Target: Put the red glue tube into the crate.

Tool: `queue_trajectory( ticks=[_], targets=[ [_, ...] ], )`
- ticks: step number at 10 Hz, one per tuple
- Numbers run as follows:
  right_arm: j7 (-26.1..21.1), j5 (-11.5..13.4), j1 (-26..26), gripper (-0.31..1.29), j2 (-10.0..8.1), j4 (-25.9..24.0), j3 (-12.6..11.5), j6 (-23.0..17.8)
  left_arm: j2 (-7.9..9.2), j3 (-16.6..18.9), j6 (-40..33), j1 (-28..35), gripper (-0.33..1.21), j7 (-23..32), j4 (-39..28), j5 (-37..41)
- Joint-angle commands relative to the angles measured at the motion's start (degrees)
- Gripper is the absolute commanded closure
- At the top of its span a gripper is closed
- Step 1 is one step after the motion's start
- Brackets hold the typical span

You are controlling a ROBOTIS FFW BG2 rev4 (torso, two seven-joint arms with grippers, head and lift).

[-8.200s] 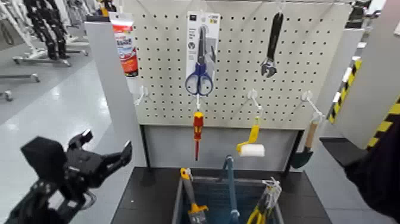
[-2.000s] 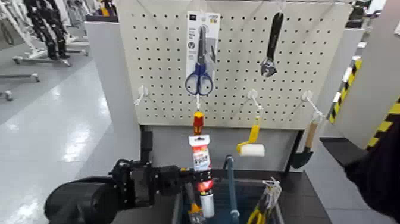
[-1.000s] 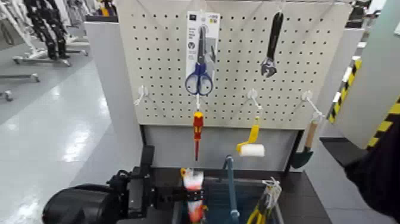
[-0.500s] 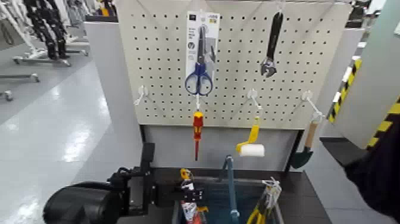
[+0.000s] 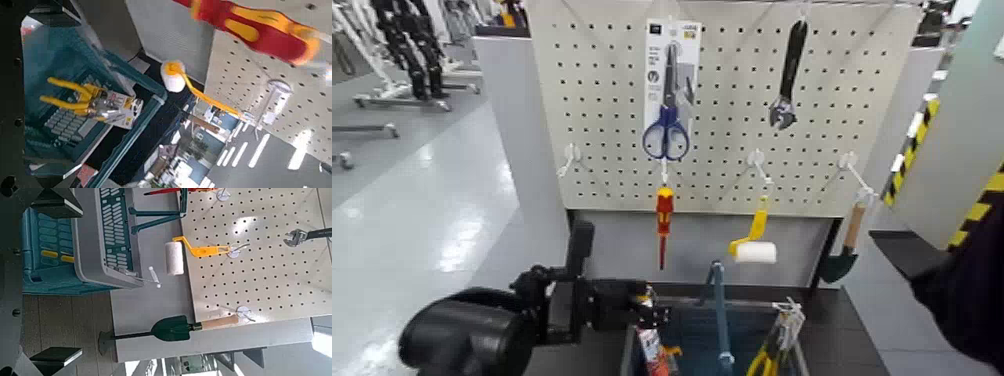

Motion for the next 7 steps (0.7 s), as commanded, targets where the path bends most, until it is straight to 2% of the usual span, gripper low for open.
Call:
queue_trajectory(
  ticks=[1,3,4,5,7],
  targets=[
    [0.0,0.0,0.09,0.08,7.82,-0.01,-0.05,-0.09,0.13,4.06,-4.47,7.56,0.0,8.03,-11.97,-8.65],
    [-0.08,0.0,0.09,0.08,7.82,-0.01,-0.05,-0.26,-0.31,8.98,-12.21,17.31,0.03,21.03,-19.61,-8.38],
    [-0.08,0.0,0.09,0.08,7.73,-0.01,-0.14,-0.26,0.21,9.77,-15.55,21.53,0.03,26.04,-22.6,-9.26],
    [-0.17,0.0,0.09,0.08,7.73,-0.01,-0.14,-0.35,1.09,9.6,-19.33,25.57,0.03,31.76,-24.97,-11.64],
    [-0.96,-1.14,0.27,0.07,7.82,0.61,0.39,-0.44,2.15,8.46,-30.66,34.1,0.03,44.85,-24.97,-12.69]
  ],
)
